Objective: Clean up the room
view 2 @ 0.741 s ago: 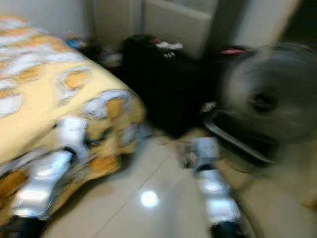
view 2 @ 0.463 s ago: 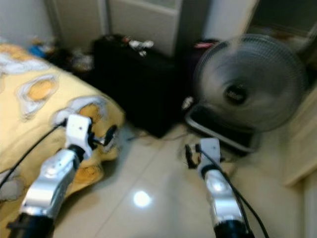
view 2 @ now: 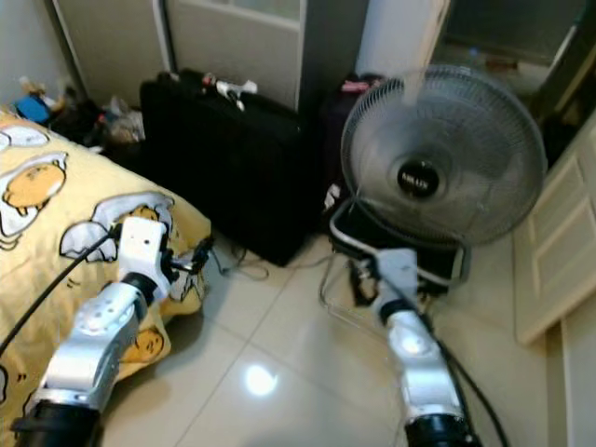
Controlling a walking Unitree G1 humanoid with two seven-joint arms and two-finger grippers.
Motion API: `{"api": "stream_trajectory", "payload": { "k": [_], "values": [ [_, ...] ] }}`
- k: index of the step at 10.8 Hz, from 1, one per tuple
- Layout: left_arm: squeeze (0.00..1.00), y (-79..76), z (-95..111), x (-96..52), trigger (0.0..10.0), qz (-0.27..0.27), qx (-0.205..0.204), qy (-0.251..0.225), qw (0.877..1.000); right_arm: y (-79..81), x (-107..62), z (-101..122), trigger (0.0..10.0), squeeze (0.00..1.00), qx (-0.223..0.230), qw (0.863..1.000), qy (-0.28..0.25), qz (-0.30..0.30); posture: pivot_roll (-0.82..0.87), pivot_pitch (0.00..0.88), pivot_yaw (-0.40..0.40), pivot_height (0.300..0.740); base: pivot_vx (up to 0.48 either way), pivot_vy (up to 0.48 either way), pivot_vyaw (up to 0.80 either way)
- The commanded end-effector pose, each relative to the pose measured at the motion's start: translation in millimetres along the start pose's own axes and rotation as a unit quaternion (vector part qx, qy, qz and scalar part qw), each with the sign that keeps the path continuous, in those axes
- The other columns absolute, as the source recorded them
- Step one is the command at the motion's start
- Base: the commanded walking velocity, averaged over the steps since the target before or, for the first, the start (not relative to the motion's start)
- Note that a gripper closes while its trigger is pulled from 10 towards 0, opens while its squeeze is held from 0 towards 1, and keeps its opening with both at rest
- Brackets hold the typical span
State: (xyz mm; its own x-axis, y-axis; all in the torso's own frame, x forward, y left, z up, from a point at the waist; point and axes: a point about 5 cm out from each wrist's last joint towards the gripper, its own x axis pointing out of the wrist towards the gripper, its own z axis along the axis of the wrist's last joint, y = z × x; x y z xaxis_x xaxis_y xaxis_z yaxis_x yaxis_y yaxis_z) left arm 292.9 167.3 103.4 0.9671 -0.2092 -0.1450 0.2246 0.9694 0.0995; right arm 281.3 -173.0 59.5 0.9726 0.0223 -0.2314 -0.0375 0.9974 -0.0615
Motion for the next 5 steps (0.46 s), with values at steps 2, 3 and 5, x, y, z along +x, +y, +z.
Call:
{"api": "stream_trajectory", "payload": {
  "k": [2,3,5],
  "values": [
    [0.49,11.3,-1.9,-2.3,10.0,0.020,0.002,0.002,1.000,10.0,0.0,7.8,10.0,0.00,0.003,1.000,-0.008,0.007,0.00,0.000,-0.055,0.740,0.354,0.000,0.00],
    [0.49,11.6,-2.1,-2.2,10.0,0.022,0.002,0.003,1.000,9.8,-0.8,9.4,10.0,0.00,0.004,1.000,-0.007,0.005,0.00,0.000,-0.054,0.740,0.386,0.000,0.00],
    [0.49,12.5,-1.8,-1.7,10.0,0.024,-0.001,0.002,1.000,10.1,-1.7,11.1,10.0,0.00,0.003,1.000,-0.007,0.001,0.00,0.000,-0.054,0.740,0.403,0.000,0.00]
  ]
}}
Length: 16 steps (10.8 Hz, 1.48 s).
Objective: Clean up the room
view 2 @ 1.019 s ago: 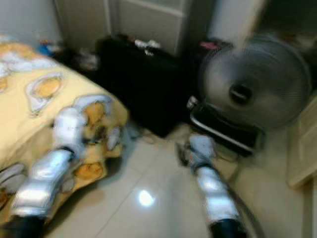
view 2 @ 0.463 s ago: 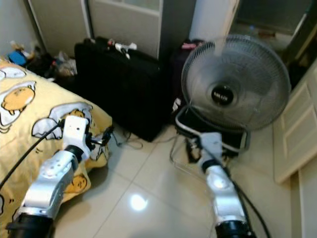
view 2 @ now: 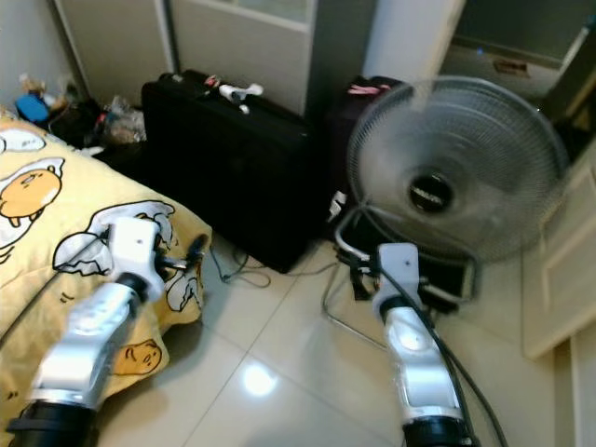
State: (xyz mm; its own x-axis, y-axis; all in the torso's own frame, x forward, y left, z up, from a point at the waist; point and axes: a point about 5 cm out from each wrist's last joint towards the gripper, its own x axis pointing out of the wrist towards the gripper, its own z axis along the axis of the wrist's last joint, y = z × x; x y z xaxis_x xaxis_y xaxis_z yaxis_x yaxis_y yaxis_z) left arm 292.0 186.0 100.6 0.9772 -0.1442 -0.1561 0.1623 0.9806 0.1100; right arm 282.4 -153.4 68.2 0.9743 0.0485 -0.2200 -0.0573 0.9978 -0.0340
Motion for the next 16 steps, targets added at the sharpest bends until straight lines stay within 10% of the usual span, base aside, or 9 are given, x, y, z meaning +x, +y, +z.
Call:
{"api": "stream_trajectory", "payload": {
  "k": [1,16],
  "values": [
    [0.49,-5.0,3.6,2.7,10.0,-0.007,-0.001,-0.007,1.000,-8.8,-1.5,1.9,10.0,0.00,-0.008,1.000,-0.001,-0.013,0.00,0.000,-0.053,0.740,0.412,0.000,0.00],
    [0.47,1.5,0.5,3.4,10.0,0.010,0.007,-0.001,1.000,-2.4,2.2,-11.6,10.0,0.00,-0.008,0.999,0.034,0.009,0.00,0.000,-0.054,0.740,0.355,0.000,-0.55]
  ]
}}
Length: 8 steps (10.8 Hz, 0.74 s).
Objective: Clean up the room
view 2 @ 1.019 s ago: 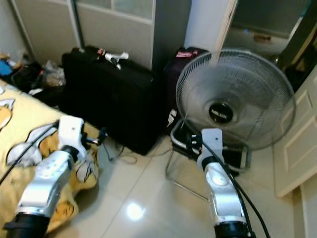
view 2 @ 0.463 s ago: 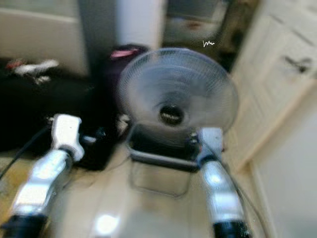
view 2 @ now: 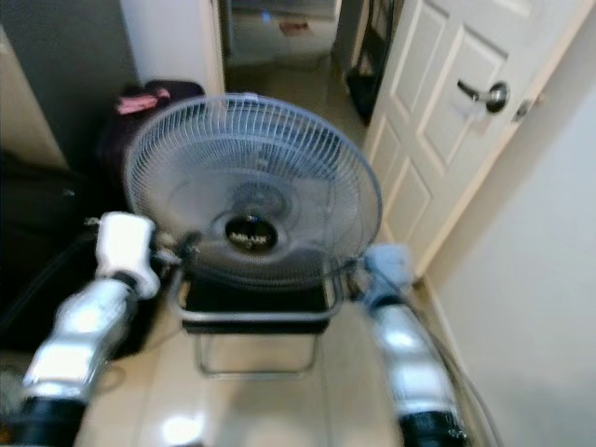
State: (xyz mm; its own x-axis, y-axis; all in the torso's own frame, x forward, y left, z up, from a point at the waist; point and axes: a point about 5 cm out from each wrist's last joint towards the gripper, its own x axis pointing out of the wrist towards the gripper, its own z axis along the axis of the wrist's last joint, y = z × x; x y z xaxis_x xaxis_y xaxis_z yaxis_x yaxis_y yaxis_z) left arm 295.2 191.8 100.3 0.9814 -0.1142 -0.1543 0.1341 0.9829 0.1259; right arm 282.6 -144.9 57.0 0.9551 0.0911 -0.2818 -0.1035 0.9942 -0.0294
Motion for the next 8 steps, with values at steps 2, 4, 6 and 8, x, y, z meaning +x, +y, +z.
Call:
{"api": "stream_trajectory", "payload": {
  "k": [2,4,6,8],
  "values": [
    [0.47,-4.6,1.2,0.9,10.0,-0.005,0.002,-0.003,1.000,-10.9,-0.9,-2.4,10.0,0.00,-0.004,1.000,0.008,-0.019,0.00,0.000,-0.054,0.740,0.000,0.000,0.00],
    [0.47,-4.6,1.2,0.9,10.0,-0.005,0.002,-0.003,1.000,-10.9,-0.9,-2.4,10.0,0.00,-0.004,1.000,0.008,-0.019,0.00,0.000,-0.054,0.740,0.000,0.000,0.00],
    [0.47,-4.6,1.2,0.9,10.0,-0.005,0.002,-0.003,1.000,-10.9,-0.9,-2.4,10.0,0.00,-0.004,1.000,0.008,-0.019,0.00,0.000,-0.054,0.740,0.000,0.000,0.00],
    [0.47,-4.6,1.2,0.9,10.0,-0.005,0.002,-0.003,1.000,-10.9,-0.9,-2.4,10.0,0.00,-0.004,1.000,0.008,-0.019,0.00,0.000,-0.054,0.740,0.000,0.000,0.00]
  ]
}}
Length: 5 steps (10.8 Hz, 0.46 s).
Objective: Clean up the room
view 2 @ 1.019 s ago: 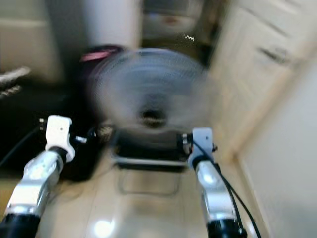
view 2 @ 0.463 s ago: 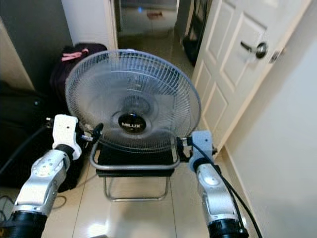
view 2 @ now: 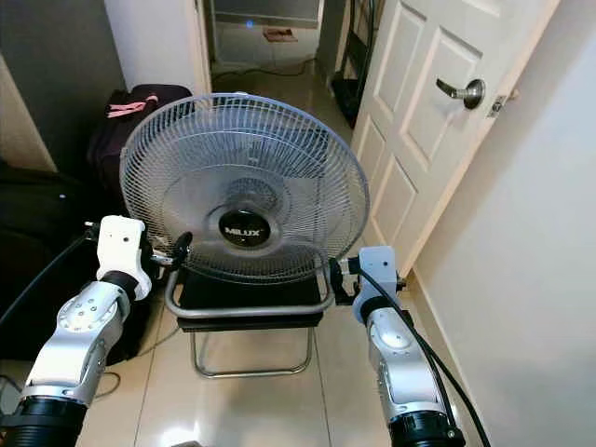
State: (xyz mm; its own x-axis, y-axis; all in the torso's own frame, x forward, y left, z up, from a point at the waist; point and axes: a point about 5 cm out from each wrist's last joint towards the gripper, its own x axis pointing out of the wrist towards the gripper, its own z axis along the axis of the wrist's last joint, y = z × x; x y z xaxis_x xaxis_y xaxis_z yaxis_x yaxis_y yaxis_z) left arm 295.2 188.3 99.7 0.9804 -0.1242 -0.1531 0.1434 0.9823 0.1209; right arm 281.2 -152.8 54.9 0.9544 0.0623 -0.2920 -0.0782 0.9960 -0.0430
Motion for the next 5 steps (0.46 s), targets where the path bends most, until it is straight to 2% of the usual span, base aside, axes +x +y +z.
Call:
{"api": "stream_trajectory", "payload": {
  "k": [1,4,5],
  "values": [
    [0.47,-1.0,1.3,0.5,10.0,0.000,0.004,-0.001,1.000,-3.2,0.7,0.5,10.0,0.00,-0.002,1.000,0.002,-0.005,0.00,0.000,-0.054,0.740,0.000,0.000,0.00],
    [0.47,-1.0,1.3,0.6,10.0,0.000,0.004,-0.002,1.000,-2.9,1.5,-0.6,10.0,0.00,-0.002,1.000,0.008,-0.006,0.00,0.000,-0.053,0.740,0.000,0.000,0.00],
    [0.46,1.2,6.8,-7.9,10.0,0.019,-0.003,-0.013,1.000,-8.4,-6.5,9.7,10.0,0.00,-0.018,1.000,-0.020,0.007,0.02,0.000,-0.075,0.740,0.000,0.000,0.00]
  ]
}}
